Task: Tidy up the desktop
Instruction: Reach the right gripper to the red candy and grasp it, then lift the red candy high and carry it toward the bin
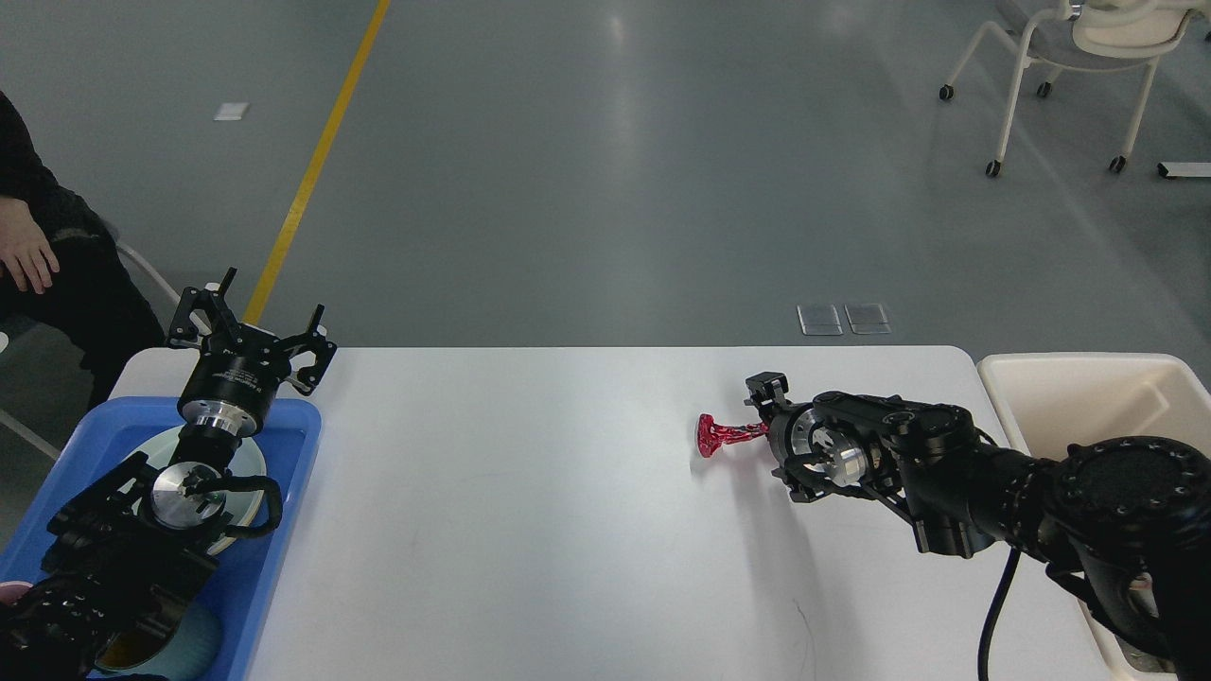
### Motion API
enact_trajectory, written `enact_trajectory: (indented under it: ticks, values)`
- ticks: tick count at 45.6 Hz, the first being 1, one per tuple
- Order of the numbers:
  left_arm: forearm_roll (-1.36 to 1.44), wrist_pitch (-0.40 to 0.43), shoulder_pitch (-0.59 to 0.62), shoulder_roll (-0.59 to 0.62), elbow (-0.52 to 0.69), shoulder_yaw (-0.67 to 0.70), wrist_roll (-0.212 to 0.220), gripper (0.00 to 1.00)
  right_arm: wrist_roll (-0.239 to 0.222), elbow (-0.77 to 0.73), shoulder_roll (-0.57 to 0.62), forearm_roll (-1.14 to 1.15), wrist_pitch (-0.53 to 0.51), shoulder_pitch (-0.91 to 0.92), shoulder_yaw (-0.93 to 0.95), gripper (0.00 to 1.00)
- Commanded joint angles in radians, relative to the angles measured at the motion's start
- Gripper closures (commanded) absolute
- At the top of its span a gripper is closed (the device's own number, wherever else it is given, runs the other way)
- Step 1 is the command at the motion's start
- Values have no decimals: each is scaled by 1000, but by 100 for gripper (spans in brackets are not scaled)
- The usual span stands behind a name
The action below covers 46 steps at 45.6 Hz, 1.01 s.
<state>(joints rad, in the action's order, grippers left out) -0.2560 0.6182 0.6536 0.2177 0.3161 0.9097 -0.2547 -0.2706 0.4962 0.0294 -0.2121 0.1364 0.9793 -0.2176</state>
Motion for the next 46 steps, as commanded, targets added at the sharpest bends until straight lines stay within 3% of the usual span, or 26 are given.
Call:
enact_trajectory:
  ticks: [1,10,15,24,27,46]
  values:
    - [0,0,0,-1,0,0,0,1,7,-36,-26,2,40,-34,55,0]
    - [0,0,1,0,0,0,0,1,14,-67,-36,14,74,-64,115,4]
    - [0,0,0,0,0,0,0,1,19,-67,-37,17,88,-65,121,21]
    - [0,0,1,-1,0,0,-1,1,30,-65,-43,22,86,-67,121,42]
    - [0,0,0,0,0,0,-1,1,31,-65,-45,22,86,-67,121,54]
    - [0,0,0,0,0,0,-1,1,54,-65,-49,51,81,-68,129,66]
